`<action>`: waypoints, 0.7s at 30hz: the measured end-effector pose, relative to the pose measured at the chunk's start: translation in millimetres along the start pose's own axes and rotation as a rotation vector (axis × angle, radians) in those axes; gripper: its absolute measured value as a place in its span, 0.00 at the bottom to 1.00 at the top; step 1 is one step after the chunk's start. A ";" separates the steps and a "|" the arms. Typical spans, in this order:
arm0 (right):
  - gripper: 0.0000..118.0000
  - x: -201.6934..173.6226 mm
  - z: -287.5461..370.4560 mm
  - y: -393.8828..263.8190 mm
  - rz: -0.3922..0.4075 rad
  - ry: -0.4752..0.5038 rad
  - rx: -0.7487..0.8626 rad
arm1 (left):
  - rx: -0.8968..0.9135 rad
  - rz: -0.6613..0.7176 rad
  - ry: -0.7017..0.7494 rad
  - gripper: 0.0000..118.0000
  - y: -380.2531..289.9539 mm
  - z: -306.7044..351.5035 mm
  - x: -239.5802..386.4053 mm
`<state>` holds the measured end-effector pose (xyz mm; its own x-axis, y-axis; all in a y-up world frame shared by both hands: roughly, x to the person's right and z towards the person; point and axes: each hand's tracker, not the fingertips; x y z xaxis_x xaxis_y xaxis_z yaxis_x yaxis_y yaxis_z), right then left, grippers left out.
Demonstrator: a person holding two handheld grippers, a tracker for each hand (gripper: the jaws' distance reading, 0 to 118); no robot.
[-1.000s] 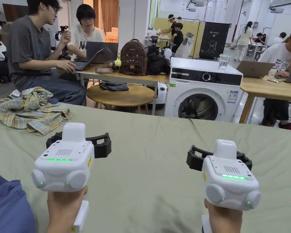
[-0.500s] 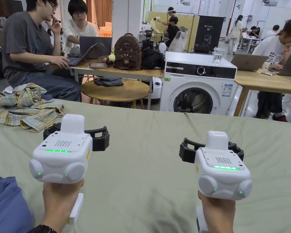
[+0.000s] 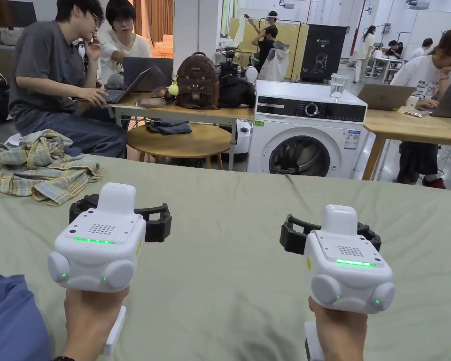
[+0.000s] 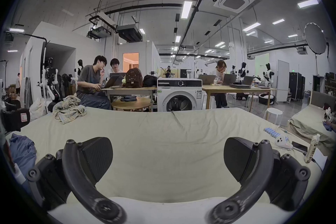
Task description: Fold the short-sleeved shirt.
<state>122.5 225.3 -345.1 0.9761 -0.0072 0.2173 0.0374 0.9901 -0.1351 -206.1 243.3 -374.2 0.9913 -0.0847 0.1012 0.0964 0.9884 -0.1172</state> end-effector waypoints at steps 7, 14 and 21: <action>1.00 -0.5 0.6 -3.0 0.013 0.005 -0.005 | 0.007 -0.009 0.001 1.00 -4.4 -4.6 -0.9; 1.00 -0.5 2.7 -7.1 0.005 0.004 -0.009 | -0.008 0.004 0.004 1.00 -11.7 -7.6 -3.6; 1.00 -0.3 3.7 -7.2 -0.008 0.000 -0.012 | -0.011 -0.001 0.006 1.00 -13.8 -7.9 -3.2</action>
<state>121.2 218.7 -340.6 0.9758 -0.0151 0.2183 0.0477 0.9883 -0.1446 -209.8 229.0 -380.6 0.9917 -0.0869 0.0952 0.0988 0.9868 -0.1283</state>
